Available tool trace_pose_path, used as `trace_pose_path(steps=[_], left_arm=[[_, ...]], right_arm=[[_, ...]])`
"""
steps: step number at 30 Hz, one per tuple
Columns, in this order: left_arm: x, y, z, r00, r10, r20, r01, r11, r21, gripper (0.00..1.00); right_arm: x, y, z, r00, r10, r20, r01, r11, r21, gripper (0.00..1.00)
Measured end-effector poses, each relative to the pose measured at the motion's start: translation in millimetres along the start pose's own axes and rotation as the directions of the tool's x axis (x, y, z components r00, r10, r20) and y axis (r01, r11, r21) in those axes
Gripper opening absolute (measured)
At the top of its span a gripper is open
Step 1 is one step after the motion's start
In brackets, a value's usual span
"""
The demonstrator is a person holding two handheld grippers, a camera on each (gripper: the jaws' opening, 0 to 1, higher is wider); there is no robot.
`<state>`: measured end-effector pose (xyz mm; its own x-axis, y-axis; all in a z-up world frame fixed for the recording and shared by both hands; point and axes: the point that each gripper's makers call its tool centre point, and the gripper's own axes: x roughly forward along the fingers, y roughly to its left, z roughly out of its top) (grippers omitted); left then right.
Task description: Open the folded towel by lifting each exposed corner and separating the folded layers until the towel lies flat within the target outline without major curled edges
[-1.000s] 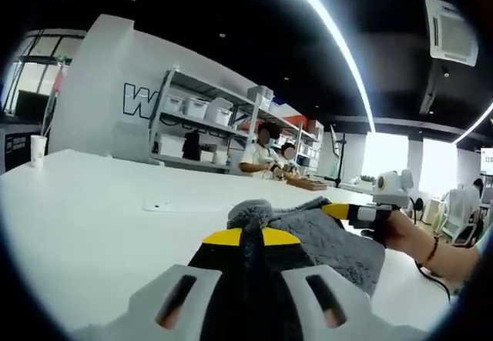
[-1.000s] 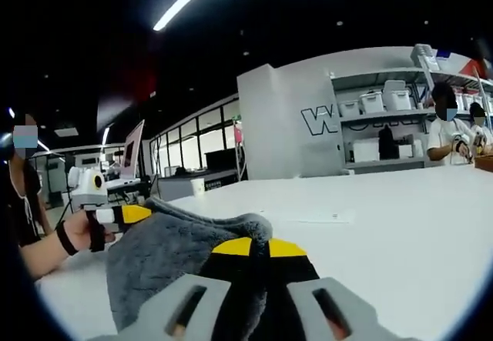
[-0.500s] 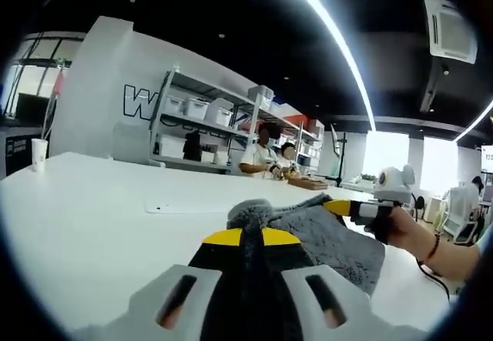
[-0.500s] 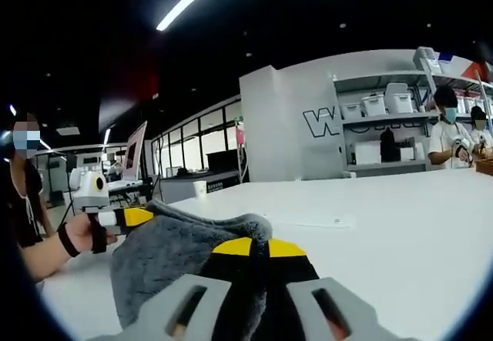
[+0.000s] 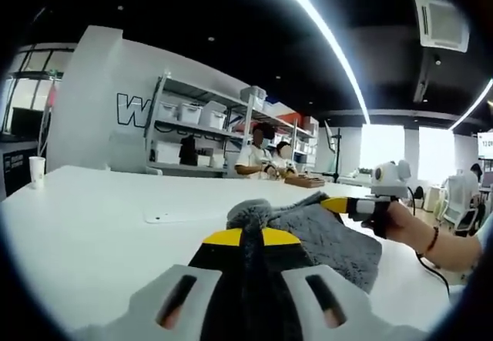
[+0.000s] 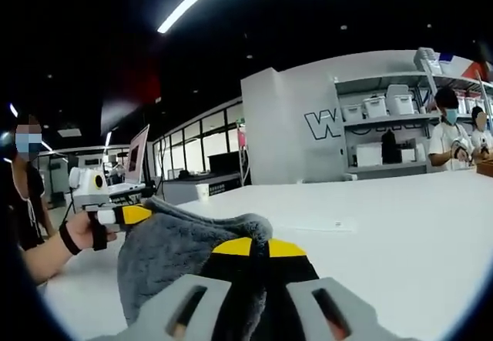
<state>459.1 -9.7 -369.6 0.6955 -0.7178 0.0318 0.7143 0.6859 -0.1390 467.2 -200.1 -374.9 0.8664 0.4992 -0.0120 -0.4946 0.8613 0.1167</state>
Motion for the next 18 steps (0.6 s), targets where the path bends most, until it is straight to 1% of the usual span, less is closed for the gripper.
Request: trace_pose_path(steps=[2,4,15,18], left_arm=[[0.0,-0.4,0.7,1.0,-0.003,0.002,0.003,1.0,0.002,0.04],[-1.3,-0.9,1.6,1.0,-0.01,0.008,0.01,1.0,-0.02,0.04],[-5.3,-7.0,5.9,1.0,-0.016,0.014,0.016,1.0,0.0,0.04],[-6.1,-7.5,5.5,1.0,-0.02,0.018,0.02,1.0,-0.013,0.04]], right_arm=[[0.0,-0.3,1.3,1.0,0.0,0.003,0.0,1.0,-0.002,0.0],[-1.2,1.0,2.3,1.0,0.001,0.004,-0.001,1.0,0.0,0.0],[-5.5,3.9,6.9,1.0,0.0,0.001,0.0,1.0,0.003,0.0],[-6.4,4.0,7.0,1.0,0.002,0.0,-0.002,1.0,0.01,0.0]])
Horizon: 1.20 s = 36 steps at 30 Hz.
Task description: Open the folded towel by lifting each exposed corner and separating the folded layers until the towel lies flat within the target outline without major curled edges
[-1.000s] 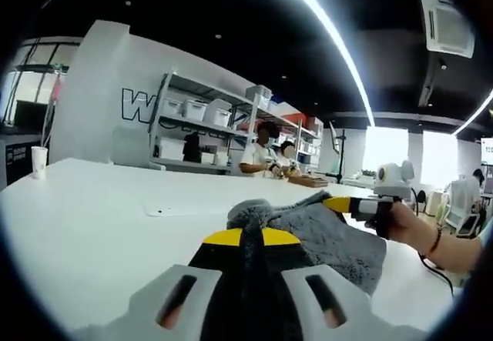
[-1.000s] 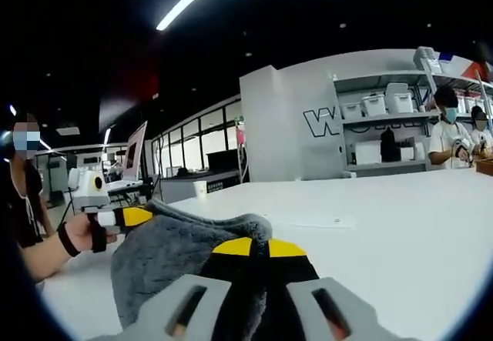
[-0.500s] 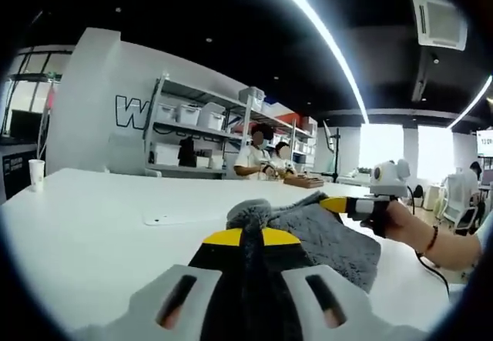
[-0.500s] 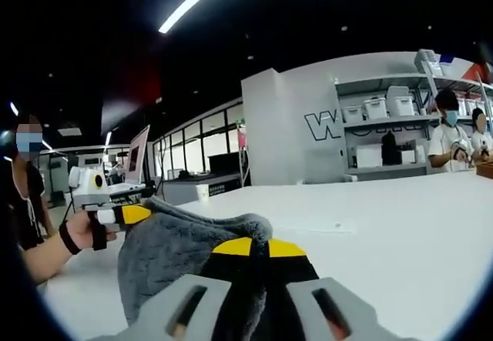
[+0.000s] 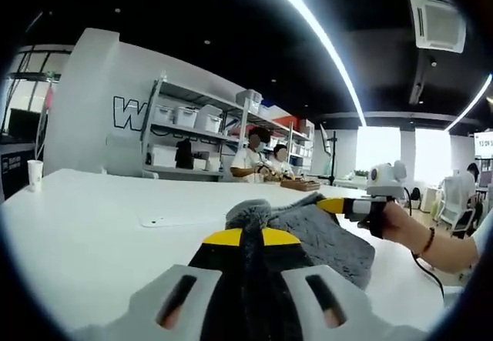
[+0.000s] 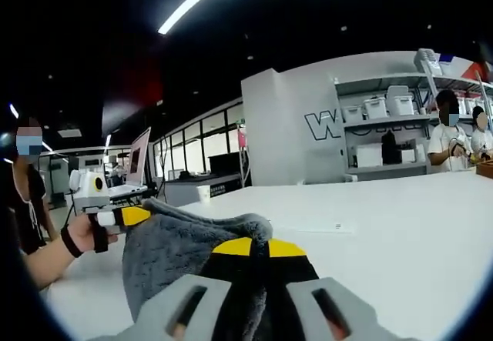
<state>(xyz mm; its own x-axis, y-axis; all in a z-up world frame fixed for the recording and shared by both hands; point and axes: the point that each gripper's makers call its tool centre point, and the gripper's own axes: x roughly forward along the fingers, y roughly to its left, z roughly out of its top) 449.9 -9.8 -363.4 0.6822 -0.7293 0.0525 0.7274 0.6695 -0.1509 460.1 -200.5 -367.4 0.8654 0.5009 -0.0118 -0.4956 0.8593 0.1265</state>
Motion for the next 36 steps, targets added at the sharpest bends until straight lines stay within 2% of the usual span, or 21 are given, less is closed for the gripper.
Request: trace_pose_path(steps=[21,36], left_arm=[[-7,-15.2,7.9,1.0,-0.016,0.009,0.015,0.998,0.065,0.04],[-14,-20.2,9.9,0.999,-0.029,0.033,0.028,0.998,0.052,0.04]], right_arm=[[-11,4,1.6,1.0,0.011,0.017,-0.012,1.0,0.015,0.0],[-19,13,7.5,0.999,0.021,0.029,-0.021,1.0,0.001,0.0]])
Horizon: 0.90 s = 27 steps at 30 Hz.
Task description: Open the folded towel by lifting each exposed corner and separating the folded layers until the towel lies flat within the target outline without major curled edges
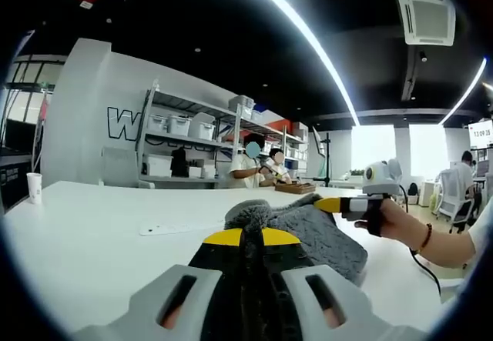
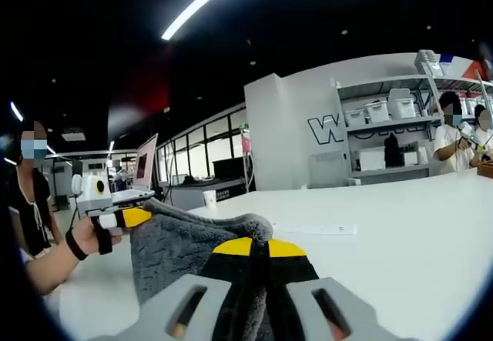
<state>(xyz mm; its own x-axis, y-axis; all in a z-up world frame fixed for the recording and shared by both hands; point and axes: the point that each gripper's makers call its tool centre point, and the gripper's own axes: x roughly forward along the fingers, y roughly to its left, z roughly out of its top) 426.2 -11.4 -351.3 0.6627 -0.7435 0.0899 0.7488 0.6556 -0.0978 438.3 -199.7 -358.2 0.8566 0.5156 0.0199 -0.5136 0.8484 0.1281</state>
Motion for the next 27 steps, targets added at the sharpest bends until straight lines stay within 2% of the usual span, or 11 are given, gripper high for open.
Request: trace_pose_path(steps=[27], left_arm=[[-14,-11.6,3.2,0.999,-0.029,0.02,0.029,1.0,0.009,0.04]], right_arm=[[-15,14,6.7,0.999,0.024,0.025,-0.023,1.0,-0.017,0.0]])
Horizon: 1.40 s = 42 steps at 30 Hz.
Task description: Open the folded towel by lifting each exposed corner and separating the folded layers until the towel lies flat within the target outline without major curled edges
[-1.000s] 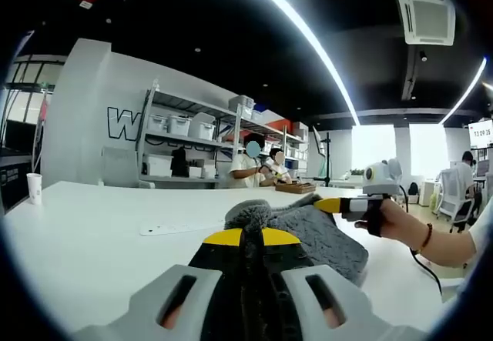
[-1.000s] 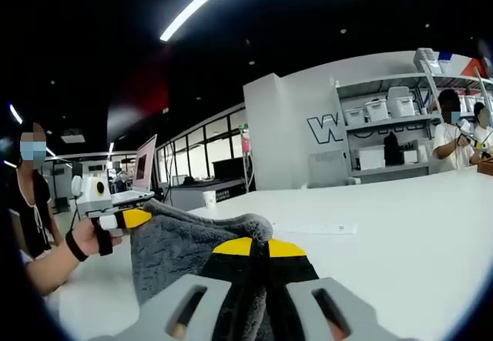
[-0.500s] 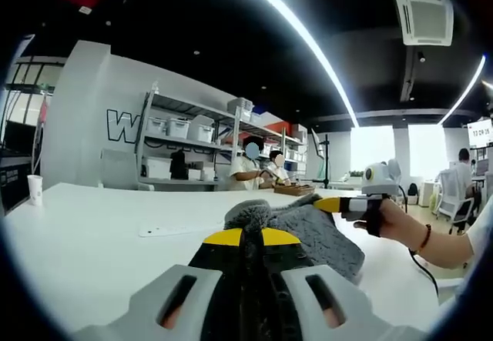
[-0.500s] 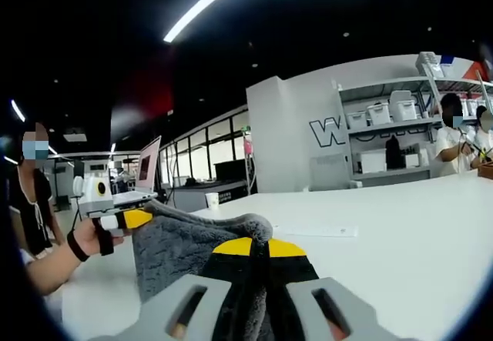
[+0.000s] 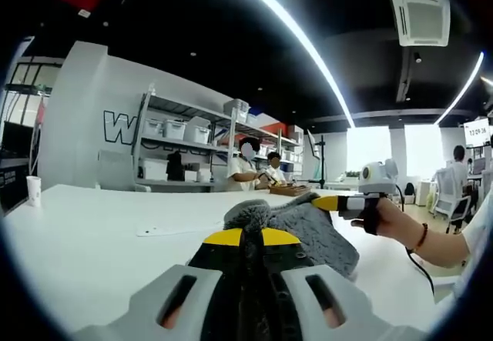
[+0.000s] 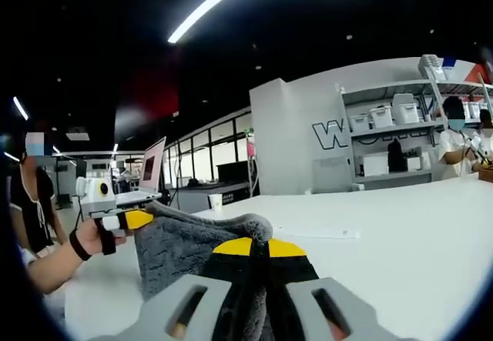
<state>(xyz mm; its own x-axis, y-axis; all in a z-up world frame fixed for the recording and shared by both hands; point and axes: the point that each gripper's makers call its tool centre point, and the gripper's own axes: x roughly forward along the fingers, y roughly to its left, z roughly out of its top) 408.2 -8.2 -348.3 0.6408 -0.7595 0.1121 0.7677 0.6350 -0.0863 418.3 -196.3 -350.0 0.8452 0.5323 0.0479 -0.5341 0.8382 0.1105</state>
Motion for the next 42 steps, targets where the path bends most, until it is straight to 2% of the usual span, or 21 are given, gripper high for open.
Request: trace_pose_path(steps=[8,13,23,37,42], left_arm=[[-3,-3.5,-1.2,1.0,-0.007,-0.008,0.007,1.0,0.019,0.04],[-6,-4.7,-0.6,1.0,-0.013,0.0,0.013,1.0,0.0,0.04],[-16,-14.1,-2.5,1.0,-0.025,-0.012,0.026,0.999,0.038,0.04],[-24,-19.3,-1.8,0.999,-0.033,0.007,0.033,0.999,0.031,0.04],[-28,-23.1,-1.7,0.999,-0.033,0.001,0.033,0.998,0.055,0.04]], right_arm=[[-3,2,-0.2,1.0,0.006,0.003,-0.006,1.0,-0.001,0.0],[-5,5,0.8,1.0,0.009,0.013,-0.009,1.0,-0.002,0.0],[-12,13,2.4,1.0,0.022,0.015,-0.022,1.0,-0.01,0.0],[-18,21,4.4,0.999,0.034,0.027,-0.033,0.999,-0.013,0.0],[-22,25,5.2,0.999,0.041,0.029,-0.04,0.999,-0.019,0.0]])
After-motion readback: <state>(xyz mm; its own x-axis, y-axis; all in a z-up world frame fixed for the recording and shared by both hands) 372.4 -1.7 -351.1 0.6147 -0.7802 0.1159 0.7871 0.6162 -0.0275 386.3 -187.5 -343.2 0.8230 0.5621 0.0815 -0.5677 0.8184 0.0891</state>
